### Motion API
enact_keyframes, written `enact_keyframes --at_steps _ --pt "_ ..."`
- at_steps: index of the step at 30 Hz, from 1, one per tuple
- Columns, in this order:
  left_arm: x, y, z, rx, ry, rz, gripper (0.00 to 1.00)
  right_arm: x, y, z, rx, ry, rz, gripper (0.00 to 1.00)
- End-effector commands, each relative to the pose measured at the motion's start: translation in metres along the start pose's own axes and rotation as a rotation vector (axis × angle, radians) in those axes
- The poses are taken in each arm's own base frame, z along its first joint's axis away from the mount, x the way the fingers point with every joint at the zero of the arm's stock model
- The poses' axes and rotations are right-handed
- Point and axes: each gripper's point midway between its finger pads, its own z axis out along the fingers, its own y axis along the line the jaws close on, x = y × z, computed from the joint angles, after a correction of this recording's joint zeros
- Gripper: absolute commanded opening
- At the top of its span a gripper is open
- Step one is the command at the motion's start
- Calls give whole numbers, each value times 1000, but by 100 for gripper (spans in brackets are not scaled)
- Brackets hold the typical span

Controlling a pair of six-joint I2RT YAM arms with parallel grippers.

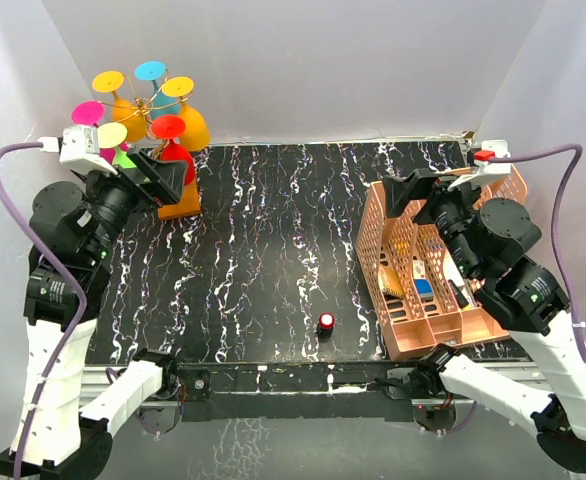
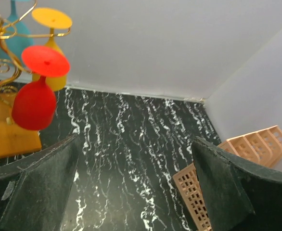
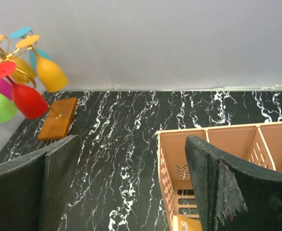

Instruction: Take the wine glass off the wine glass rack

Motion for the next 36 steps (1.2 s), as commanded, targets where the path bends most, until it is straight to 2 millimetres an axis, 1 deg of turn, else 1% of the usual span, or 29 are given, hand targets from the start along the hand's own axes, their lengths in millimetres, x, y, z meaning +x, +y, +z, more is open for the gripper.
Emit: enact_keyframes --at_steps 1,3,7,13,16,21,24,26,28,31,34,36 --pt "6 14 -2 -44 -16 32 97 2 -1 6 -8 -9 34 98" --pt "16 22 -2 -63 5 37 97 6 -5 9 6 1 39 98" --pt "29 32 -3 -92 31 46 97 11 -10 12 14 9 36 98" --pt "46 40 -6 -109 84 46 97 11 -14 14 12 -23 42 98" --pt "54 42 -4 -111 116 42 97 11 -22 17 58 -38 76 98" --pt "66 44 6 -116 176 24 97 13 -32 24 140 -37 138 98" --pt "73 43 18 -105 221 4 97 17 -41 29 214 -14 161 98" --pt "79 41 28 -89 255 -17 97 20 -43 32 225 -2 141 98" --pt "85 37 40 -63 287 -40 97 21 -38 32 184 -3 112 99" --pt "87 31 57 -37 312 -76 97 23 -19 28 43 4 32 98" --pt "78 24 71 -16 303 -110 97 28 -2 20 -96 -2 -63 98" --pt "68 18 79 -1 281 -133 97 30 2 14 -137 -17 -88 98"
